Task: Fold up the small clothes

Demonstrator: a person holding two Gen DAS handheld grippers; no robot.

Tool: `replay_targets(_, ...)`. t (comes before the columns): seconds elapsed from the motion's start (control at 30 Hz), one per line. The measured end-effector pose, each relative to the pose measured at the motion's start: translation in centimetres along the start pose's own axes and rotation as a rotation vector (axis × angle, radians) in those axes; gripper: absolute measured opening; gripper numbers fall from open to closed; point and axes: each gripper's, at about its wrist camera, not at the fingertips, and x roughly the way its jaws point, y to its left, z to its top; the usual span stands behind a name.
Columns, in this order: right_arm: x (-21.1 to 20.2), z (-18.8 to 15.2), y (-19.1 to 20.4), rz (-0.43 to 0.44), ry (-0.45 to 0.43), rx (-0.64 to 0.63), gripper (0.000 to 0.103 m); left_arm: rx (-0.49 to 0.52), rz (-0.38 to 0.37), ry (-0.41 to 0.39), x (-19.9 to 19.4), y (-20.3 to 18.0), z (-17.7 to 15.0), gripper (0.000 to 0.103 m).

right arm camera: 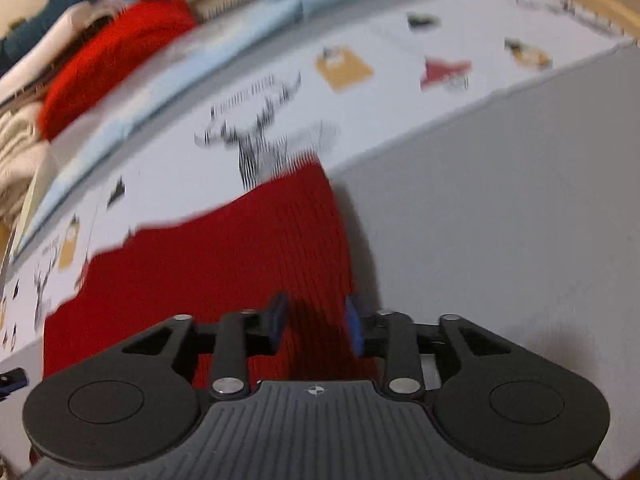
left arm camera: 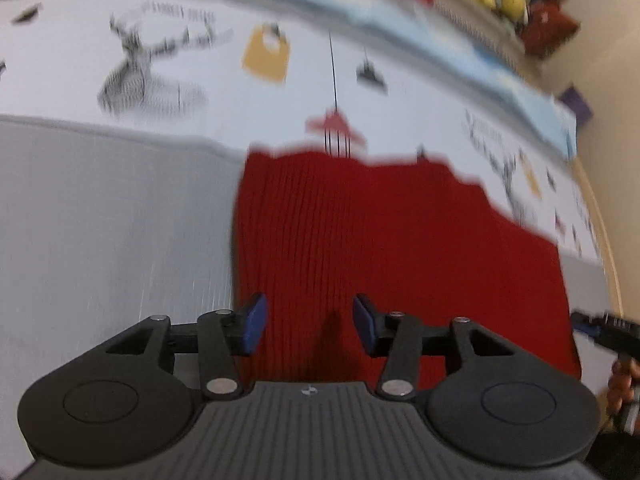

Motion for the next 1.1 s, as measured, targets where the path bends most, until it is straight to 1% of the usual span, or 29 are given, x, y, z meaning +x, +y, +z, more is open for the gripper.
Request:
replay_targets(0.03,-0.2,-0.5,-0.2,-0.001,0.016,0.004,0.04,0.021,0.003,0.032,0.1,0.2,-0.6,0.054)
replay_targets(0.07,-0.5,-0.9,-0.6,0.002,0.034,0.013,0.047,0.042,0.003,0.054,0.1,0.5,-1.2,0.054)
replay_targets(0.1,-0.7,-1.4,-1.0,0.008,0.055,0.027,0.048,0.063,0.002,0.073,0.1,0.6,-1.7,0.054)
replay_targets(0.2,-1.9,-3.1,-2.2,0.051,0.115,0.062,0.048,0.112,-0.003,0.108,-0.2,1.0,-3.2,0.054)
replay_targets(0.3,-2.7,-4.9,-2.7,0.084,0.171,0.031,0.048,0.137,0.008,0.14,-0.4,1.5,-5.0,0.053)
replay_targets(0.33,-2.9,-5.4,-2.7,0.091,0.181,0.012,0.044,0.15,0.011,0.138,-0.6,1.4,-5.3,0.043)
replay_targets(0.37,-3.2,-6.0,-2.6,0.095,0.184,-0.018,0.026,0.164,0.0,0.13,-1.0,1.3,-5.6,0.027)
replay_targets(0.4,-3.6,-6.3,-2.5,0.091,0.168,-0.047,0.013,0.172,0.001,0.11,-1.5,1.1,-5.9,0.015)
replay_targets(0.43,-4.1,-6.4,-2.5,0.091,0.142,-0.07,0.012,0.166,0.0,0.065,-2.4,1.1,-6.1,0.014)
replay_targets(0.47,-5.1,-6.3,-2.6,0.114,0.1,-0.062,0.012,0.14,-0.015,0.007,-3.6,1.2,-6.4,0.014)
replay_targets(0.53,-7.6,-5.7,-3.4,0.201,-0.028,0.014,0.012,0.059,-0.059,-0.107,-6.0,1.8,-7.0,0.014)
replay_targets(0.57,-9.0,-5.5,-3.7,0.24,-0.091,0.038,0.012,0.048,-0.053,-0.133,-6.6,1.8,-7.4,0.014)
replay_targets(0.6,-10.1,-5.6,-3.7,0.263,-0.14,0.046,0.011,0.045,-0.026,-0.13,-6.6,1.9,-7.8,0.014)
replay_targets(0.63,-10.4,-5.8,-3.7,0.25,-0.152,0.04,0.011,0.03,0.001,-0.097,-6.0,2.0,-8.2,0.015)
replay_targets(0.67,-10.1,-5.9,-3.6,0.214,-0.14,0.027,0.012,0.012,0.017,-0.049,-5.0,2.2,-8.5,0.015)
replay_targets(0.7,-9.2,-6.2,-3.4,0.142,-0.092,0.006,0.012,0.003,0.038,0.002,-3.9,2.3,-8.7,0.017)
replay_targets(0.73,-7.8,-6.6,-3.3,0.084,-0.028,-0.004,0.013,0.016,0.07,0.037,-3.1,2.1,-9.0,0.018)
replay_targets(0.77,-6.3,-7.1,-3.2,0.041,0.053,-0.008,0.014,0.041,0.106,0.032,-3.0,1.9,-9.1,0.02)
replay_targets(0.8,-5.0,-7.5,-2.9,0.001,0.117,-0.034,0.015,0.064,0.132,-0.004,-3.4,1.6,-9.2,0.025)
replay_targets(0.83,-4.5,-7.9,-2.2,-0.038,0.124,-0.076,0.018,0.089,0.147,-0.052,-4.1,1.1,-9.3,0.026)
replay_targets(0.87,-4.6,-8.1,-1.5,-0.067,0.1,-0.126,0.02,0.109,0.149,-0.103,-5.0,0.7,-9.5,0.026)
replay_targets(0.9,-5.2,-8.2,-0.8,-0.077,0.057,-0.159,0.02,0.119,0.123,-0.138,-5.8,0.4,-9.7,0.026)
replay_targets(0.97,-6.7,-8.3,0.1,-0.069,-0.034,-0.179,0.025,0.131,0.048,-0.154,-6.4,0.0,-10.2,0.026)
replay_targets(1.0,-7.4,-8.4,0.4,-0.055,-0.066,-0.176,0.027,0.148,0.024,-0.141,-6.2,-0.4,-10.4,0.026)
replay_targets(1.03,-7.9,-8.6,0.6,-0.026,-0.09,-0.169,0.029,0.179,0.013,-0.11,-5.6,-0.9,-10.7,0.026)
replay_targets(1.07,-8.2,-8.7,0.4,0.005,-0.099,-0.163,0.03,0.212,0.021,-0.066,-4.7,-1.2,-10.9,0.026)
replay_targets(1.1,-7.7,-8.8,0.4,0.032,-0.078,-0.168,0.03,0.242,0.051,-0.007,-3.4,-1.3,-11.3,0.026)
